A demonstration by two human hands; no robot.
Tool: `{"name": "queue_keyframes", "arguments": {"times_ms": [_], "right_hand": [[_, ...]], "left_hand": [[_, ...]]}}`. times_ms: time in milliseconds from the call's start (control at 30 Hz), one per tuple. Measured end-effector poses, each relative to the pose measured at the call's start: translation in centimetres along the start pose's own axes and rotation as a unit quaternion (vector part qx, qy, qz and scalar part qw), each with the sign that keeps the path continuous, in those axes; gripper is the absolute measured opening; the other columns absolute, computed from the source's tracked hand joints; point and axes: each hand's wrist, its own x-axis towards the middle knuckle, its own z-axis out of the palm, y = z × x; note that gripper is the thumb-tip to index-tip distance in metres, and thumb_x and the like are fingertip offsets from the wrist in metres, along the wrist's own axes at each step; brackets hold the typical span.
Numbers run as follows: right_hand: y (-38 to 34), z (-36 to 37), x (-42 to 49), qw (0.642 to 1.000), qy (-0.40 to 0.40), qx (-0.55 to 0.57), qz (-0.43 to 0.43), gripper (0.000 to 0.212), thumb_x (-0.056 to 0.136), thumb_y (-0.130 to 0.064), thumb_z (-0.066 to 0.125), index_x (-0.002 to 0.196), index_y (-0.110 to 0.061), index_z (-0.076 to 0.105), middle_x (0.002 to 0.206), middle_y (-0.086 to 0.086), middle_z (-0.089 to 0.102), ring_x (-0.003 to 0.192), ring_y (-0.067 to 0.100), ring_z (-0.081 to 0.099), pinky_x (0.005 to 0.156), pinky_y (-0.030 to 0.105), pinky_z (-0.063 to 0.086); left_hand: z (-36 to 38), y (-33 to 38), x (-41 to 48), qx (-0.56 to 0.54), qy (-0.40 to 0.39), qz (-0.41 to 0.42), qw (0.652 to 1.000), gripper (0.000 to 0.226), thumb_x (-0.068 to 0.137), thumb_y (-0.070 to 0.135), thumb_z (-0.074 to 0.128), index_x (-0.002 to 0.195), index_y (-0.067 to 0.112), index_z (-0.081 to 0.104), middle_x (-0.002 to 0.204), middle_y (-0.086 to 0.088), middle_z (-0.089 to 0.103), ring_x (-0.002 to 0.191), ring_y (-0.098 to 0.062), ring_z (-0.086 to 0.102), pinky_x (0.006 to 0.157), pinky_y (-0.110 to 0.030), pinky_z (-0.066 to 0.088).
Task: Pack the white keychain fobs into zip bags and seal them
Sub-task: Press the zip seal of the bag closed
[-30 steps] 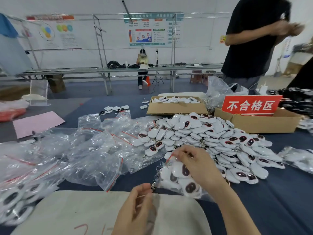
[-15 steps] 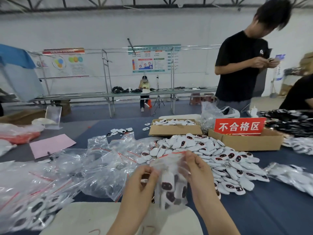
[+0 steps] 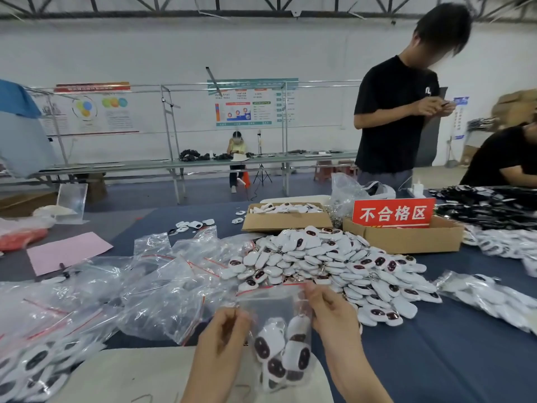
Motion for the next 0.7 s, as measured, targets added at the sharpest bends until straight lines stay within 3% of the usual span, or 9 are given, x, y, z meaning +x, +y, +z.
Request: {"name": "queue_keyframes", "arguments": {"times_ms": [133, 233, 300, 367, 467, 600, 700], "right_hand": [[1.8, 0.1, 1.9, 1.000, 0.005, 0.010, 0.023, 0.050, 0.069, -0.070, 0.065, 0.088, -0.026, 0.078, 0.091, 0.002, 0.077, 0.089, 0.024, 0.073, 0.087, 0.040, 0.056], [3.0, 0.4, 4.3, 0.997, 0.010, 0.031, 0.066, 0.039, 0.078, -0.055, 0.066, 0.090, -0.021, 0.080, 0.095, 0.004, 0.078, 0.088, 0.022, 0.074, 0.082, 0.038, 0.058], [4.1, 0.6, 5.4, 0.994, -0.008, 0.035, 0.103, 0.029, 0.092, -0.039, 0.063, 0.083, -0.017, 0.080, 0.093, 0.002, 0.078, 0.077, 0.017, 0.074, 0.068, 0.031, 0.059], [5.6, 0.7, 6.4, 0.992, -0.037, 0.002, 0.122, 0.029, 0.098, -0.028, 0.060, 0.079, -0.018, 0.078, 0.096, -0.003, 0.078, 0.083, 0.016, 0.075, 0.071, 0.031, 0.060], [7.3, 1.0, 7.3, 0.991, -0.045, -0.009, 0.124, 0.022, 0.097, -0.021, 0.062, 0.083, -0.020, 0.080, 0.101, -0.001, 0.078, 0.094, 0.022, 0.075, 0.087, 0.039, 0.059], [8.6, 1.4, 7.6, 0.990, -0.047, 0.001, 0.131, 0.014, 0.093, -0.029, 0.069, 0.092, -0.022, 0.081, 0.094, 0.012, 0.078, 0.096, 0.035, 0.073, 0.092, 0.049, 0.058], [8.9, 1.4, 7.5, 0.989, -0.048, 0.014, 0.137, 0.022, 0.084, -0.039, 0.074, 0.090, -0.019, 0.080, 0.094, 0.019, 0.076, 0.090, 0.034, 0.073, 0.090, 0.052, 0.057]], "left_hand": [[1.1, -1.4, 2.3, -0.030, -0.013, -0.035, 0.999, 0.015, 0.098, 0.024, 0.061, 0.096, 0.013, 0.070, 0.086, 0.000, 0.076, 0.078, -0.008, 0.071, 0.076, -0.022, 0.053], [1.9, -2.8, 5.1, -0.009, -0.022, -0.049, 0.999, 0.018, 0.098, 0.030, 0.061, 0.092, 0.016, 0.072, 0.079, 0.004, 0.074, 0.074, -0.005, 0.066, 0.070, -0.011, 0.048], [2.3, -4.1, 6.4, -0.018, -0.016, -0.069, 0.997, 0.018, 0.099, 0.025, 0.062, 0.089, 0.013, 0.072, 0.077, -0.002, 0.072, 0.076, -0.012, 0.065, 0.076, -0.018, 0.050], [2.5, -5.8, 7.2, -0.058, -0.003, -0.100, 0.993, 0.020, 0.099, 0.025, 0.063, 0.086, 0.014, 0.072, 0.081, -0.013, 0.070, 0.078, -0.021, 0.063, 0.083, -0.040, 0.052], [2.1, -7.6, 7.7, -0.059, 0.017, -0.101, 0.993, 0.019, 0.099, 0.027, 0.063, 0.083, 0.023, 0.071, 0.073, 0.000, 0.068, 0.073, -0.015, 0.063, 0.077, -0.032, 0.051], [2.2, -8.3, 7.9, -0.115, 0.038, -0.137, 0.983, 0.014, 0.096, 0.028, 0.067, 0.085, 0.020, 0.072, 0.080, -0.006, 0.071, 0.075, -0.024, 0.061, 0.081, -0.049, 0.048], [2.2, -8.4, 8.0, -0.102, 0.036, -0.131, 0.985, 0.016, 0.094, 0.034, 0.068, 0.087, 0.020, 0.072, 0.078, -0.006, 0.071, 0.070, -0.023, 0.061, 0.075, -0.045, 0.048]]}}
